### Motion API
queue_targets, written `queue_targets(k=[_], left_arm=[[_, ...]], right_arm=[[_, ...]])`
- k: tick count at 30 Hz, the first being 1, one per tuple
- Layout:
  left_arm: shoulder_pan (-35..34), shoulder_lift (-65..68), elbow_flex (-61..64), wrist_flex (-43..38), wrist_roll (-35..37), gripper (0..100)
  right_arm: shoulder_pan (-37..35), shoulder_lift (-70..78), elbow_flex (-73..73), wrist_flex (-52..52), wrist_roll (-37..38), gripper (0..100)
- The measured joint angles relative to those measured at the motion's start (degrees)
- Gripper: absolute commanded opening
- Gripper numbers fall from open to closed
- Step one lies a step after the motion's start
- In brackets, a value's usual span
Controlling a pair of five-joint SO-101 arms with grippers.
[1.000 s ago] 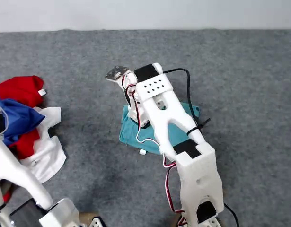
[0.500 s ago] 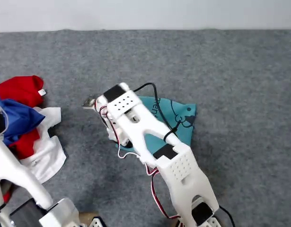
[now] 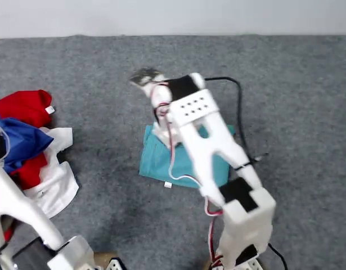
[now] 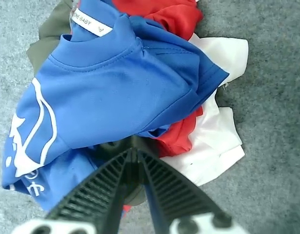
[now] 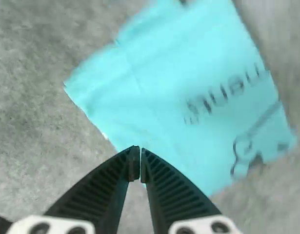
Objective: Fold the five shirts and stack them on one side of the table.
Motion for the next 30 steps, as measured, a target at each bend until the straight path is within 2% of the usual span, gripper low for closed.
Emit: queue_targets(k=[8, 11, 16, 19, 30], left_arm=[[0.0, -10.29, 4.31, 0.0, 0.0, 2], [0.0, -13.19, 9.23, 0.0, 0.0, 2], [0.0, -19.34, 16.09, 0.0, 0.0, 2], [0.0, -22.33, 18.11, 0.0, 0.0, 2], [0.0, -23.47, 19.69, 0.0, -3.08, 2]], right_arm=[[6.77, -11.96, 12.92, 0.0, -10.64, 2.2], [8.53, -13.19, 14.07, 0.0, -15.38, 9.7], [11.87, -13.19, 18.37, 0.0, -28.57, 26.3], [13.27, -13.19, 22.68, -0.97, -33.76, 29.6], [15.47, -13.19, 42.02, -22.95, -38.95, 29.7]])
